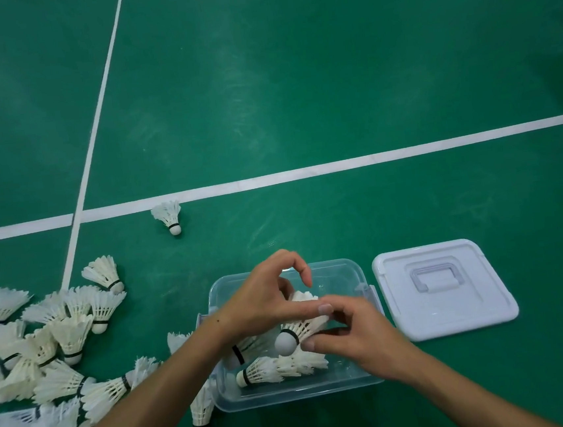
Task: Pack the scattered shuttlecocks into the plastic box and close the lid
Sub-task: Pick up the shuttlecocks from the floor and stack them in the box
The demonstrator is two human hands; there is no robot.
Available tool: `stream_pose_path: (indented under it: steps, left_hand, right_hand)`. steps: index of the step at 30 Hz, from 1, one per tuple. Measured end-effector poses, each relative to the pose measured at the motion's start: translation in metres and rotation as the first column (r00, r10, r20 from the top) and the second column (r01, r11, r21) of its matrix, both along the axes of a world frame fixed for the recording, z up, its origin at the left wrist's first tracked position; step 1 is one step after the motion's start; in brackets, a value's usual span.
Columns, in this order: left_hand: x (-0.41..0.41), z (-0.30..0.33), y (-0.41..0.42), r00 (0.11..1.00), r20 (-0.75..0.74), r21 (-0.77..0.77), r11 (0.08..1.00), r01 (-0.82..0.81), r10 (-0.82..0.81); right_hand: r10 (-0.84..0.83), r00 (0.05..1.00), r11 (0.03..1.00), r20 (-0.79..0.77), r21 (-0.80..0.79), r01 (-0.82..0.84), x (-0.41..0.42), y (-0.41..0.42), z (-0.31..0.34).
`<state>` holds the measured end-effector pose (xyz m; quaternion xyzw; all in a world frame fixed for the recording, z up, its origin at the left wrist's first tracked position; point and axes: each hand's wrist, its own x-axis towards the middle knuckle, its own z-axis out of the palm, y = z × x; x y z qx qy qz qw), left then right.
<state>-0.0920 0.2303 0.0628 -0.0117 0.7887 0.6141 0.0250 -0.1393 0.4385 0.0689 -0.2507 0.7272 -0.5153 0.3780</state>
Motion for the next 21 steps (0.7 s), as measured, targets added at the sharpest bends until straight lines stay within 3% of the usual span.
stream_pose_path:
  steps: [3, 7, 12, 16, 18, 21]
  left_hand:
    - [0.001, -0.003, 0.001, 1.000, 0.007, 0.016, 1.000, -0.015, 0.015]
    - [0.004, -0.011, 0.001, 0.983, 0.083, -0.022, 0.986, -0.164, 0.166]
    - [0.000, -0.026, 0.004, 0.985, 0.090, -0.309, 0.944, -0.116, 0.150]
    - [-0.001, -0.039, 0.008, 0.981, 0.179, -0.494, 0.856, 0.152, -0.071]
    - [0.000, -0.049, 0.013, 0.935, 0.310, -0.561, 0.760, 0.328, -0.175]
    - [-0.003, -0.064, 0.027, 0.851, 0.488, -0.622, 0.606, 0.495, -0.194]
  right_hand:
    - [0.050, 0.999, 0.998, 0.014, 0.026, -0.050, -0.005, 0.013, 0.001]
    - [0.002, 0.979, 0.992, -0.205, 0.128, 0.025, -0.017, 0.032, -0.005]
    - [-0.063, 0.935, 0.970, -0.350, 0.200, 0.140, -0.020, 0.043, -0.002]
    - [-0.075, 0.920, 0.957, -0.384, 0.231, 0.174, -0.017, 0.045, -0.003]
    - [-0.036, 0.899, 0.955, -0.436, 0.251, 0.160, -0.016, 0.047, 0.000]
    - [0.030, 0.848, 0.941, -0.530, 0.301, 0.155, -0.010, 0.045, 0.004]
